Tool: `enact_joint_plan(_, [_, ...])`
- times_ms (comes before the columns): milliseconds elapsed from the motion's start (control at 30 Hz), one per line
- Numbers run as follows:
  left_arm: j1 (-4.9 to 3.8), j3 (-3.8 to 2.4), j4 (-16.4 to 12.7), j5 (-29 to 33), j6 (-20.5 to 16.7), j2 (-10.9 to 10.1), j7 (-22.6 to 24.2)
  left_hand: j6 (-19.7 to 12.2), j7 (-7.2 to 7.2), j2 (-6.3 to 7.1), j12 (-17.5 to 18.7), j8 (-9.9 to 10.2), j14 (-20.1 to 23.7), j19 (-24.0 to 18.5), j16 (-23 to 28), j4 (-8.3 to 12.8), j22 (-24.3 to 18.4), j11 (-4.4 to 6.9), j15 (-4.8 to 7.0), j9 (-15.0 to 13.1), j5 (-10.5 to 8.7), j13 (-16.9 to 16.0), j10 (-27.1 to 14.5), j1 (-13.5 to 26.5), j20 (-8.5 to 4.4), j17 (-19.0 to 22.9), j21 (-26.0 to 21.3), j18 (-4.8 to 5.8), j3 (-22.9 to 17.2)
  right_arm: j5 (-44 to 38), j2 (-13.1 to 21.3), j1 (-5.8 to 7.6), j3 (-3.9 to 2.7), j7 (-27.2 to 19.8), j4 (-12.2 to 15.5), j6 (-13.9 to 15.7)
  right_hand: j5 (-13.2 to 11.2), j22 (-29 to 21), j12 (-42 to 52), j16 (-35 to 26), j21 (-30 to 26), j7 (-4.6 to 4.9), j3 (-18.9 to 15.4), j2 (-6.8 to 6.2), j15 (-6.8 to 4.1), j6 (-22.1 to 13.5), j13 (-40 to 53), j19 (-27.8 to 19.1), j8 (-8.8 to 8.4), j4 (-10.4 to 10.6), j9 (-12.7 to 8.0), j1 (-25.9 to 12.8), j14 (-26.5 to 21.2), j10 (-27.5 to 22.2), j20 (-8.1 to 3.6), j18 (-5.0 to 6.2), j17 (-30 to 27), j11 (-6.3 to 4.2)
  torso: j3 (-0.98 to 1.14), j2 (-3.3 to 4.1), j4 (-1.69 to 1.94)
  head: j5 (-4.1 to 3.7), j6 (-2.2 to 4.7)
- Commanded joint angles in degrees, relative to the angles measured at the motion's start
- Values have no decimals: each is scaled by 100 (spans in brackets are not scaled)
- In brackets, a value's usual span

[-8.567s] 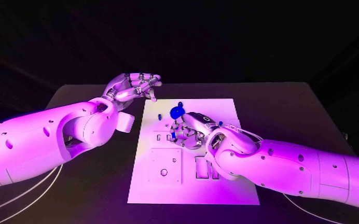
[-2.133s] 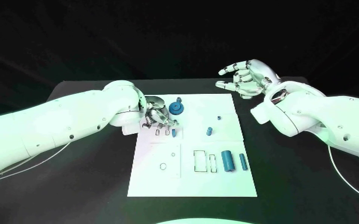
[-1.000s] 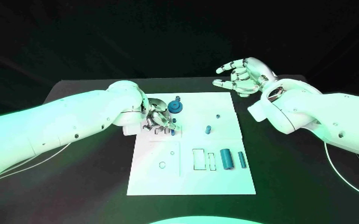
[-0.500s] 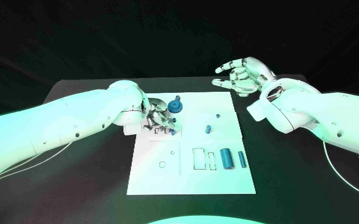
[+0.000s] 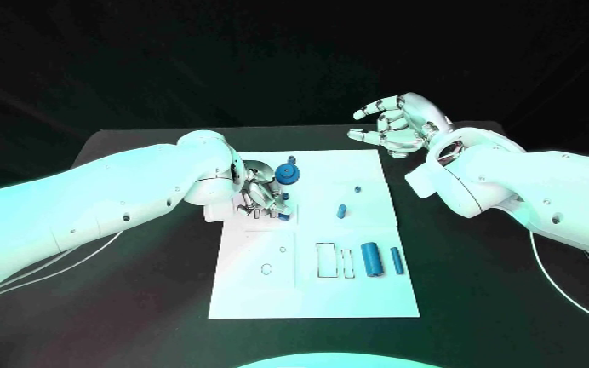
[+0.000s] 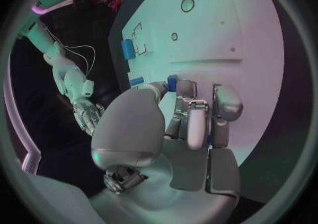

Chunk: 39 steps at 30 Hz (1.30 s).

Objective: Assemble the parts on the task board

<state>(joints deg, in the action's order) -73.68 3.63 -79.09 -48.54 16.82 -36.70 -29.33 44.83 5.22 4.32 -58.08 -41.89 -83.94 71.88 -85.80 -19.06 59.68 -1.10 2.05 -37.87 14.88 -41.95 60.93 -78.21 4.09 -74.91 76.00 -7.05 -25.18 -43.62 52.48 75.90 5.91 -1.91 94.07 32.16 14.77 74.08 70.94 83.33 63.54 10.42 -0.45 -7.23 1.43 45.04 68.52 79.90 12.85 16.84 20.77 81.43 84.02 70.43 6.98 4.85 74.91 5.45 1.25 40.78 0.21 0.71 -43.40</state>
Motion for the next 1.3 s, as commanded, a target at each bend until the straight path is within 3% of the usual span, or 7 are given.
enact_joint_plan(33, [-2, -1, -1, 366, -62, -16, 70, 8, -38, 69, -21, -126, -288, 55, -38, 406, 29, 27, 33, -434, 18, -11, 75, -84, -14, -874, 34, 108, -642, -51, -9, -6, -3, -7, -7, -59, 29, -4, -16, -38, -22, 2, -33, 2, -34, 24, -8, -39, 23, -5, -6, -69, 216, -34, -13, 61, 458, 10, 2, 0, 2, 0, -4])
enact_joint_plan(233, [0, -7, -32, 416, -170, -82, 72, 20, -42, 284, -12, -140, -305, 70, -51, 516, 58, 34, 43, -550, 38, -14, 122, -31, -22, -904, 53, 112, -1071, -51, -11, -10, -3, -7, -13, -59, 29, -4, -16, -38, -22, 2, -33, 2, -34, 24, -8, -39, 23, -5, -6, -69, 216, -34, -13, 61, 458, 10, 3, 2, 1, 9, -1])
enact_joint_plan(467, [-1, -36, -221, 364, -447, -295, 121, 208, -73, 735, -103, -134, -443, 296, -196, 887, 397, 81, 92, -716, 90, -182, 431, 212, -66, -1153, 238, 172, -2006, -51, 7, -12, -3, -4, -6, -56, 29, -4, -16, -38, -22, 2, -33, 2, -34, 24, -8, -39, 23, -5, -6, -69, 216, -34, -13, 61, 458, 10, 7, -4, 5, 15, -22])
enact_joint_plan(700, [-4, -48, -467, -17, -826, -537, 201, 454, -151, 971, -247, -71, -545, 568, -319, 1122, 794, 164, 173, -770, 239, -441, 808, 478, -141, -1356, 436, 248, -2384, -53, 32, -12, -2, 1, 1, -29, 29, -4, -16, -38, -22, 2, -33, 2, -34, 24, -8, -39, 23, -5, -6, -69, 216, -34, -13, 61, 458, 10, 11, -6, 14, 32, -34])
enact_joint_plan(767, [-4, -49, -499, -163, -904, -565, 200, 491, -162, 1003, -269, -57, -547, 592, -319, 1155, 828, 176, 184, -778, 292, -486, 864, 522, -152, -1358, 453, 255, -2422, -53, 34, -12, -2, 3, 0, -27, 29, -4, -16, -38, -22, 2, -33, 2, -34, 24, -8, -39, 23, -5, -6, -69, 216, -34, -13, 61, 458, 10, 11, -6, 11, 39, -39])
enact_joint_plan(1000, [-3, -27, -562, -718, -1154, -597, 115, 673, -233, 1118, -444, -10, -529, 743, -268, 1335, 1046, 249, 254, -848, 776, -768, 1173, 781, -219, -1284, 555, 297, -2531, -25, 30, -12, -1, 6, -9, -32, 28, -23, -24, -50, -59, 1, -60, 61, -35, 30, -34, -45, 30, 0, -9, -187, 210, -44, -14, 64, 448, 11, 11, -3, 6, 67, -53])
enact_joint_plan(1300, [5, 38, -544, -1141, -1222, -509, 44, 722, -253, 1133, -473, 1, -527, 777, -258, 1414, 1091, 270, 275, -886, 966, -828, 1239, 874, -241, -1269, 574, 306, -2552, -21, 17, -13, 0, 5, -15, -39, 29, -31, -27, -54, -72, 1, -64, 66, -35, 30, -39, -49, 30, -1, -9, -199, 208, -48, -14, 67, 442, 10, 3, 0, -2, 87, -74])
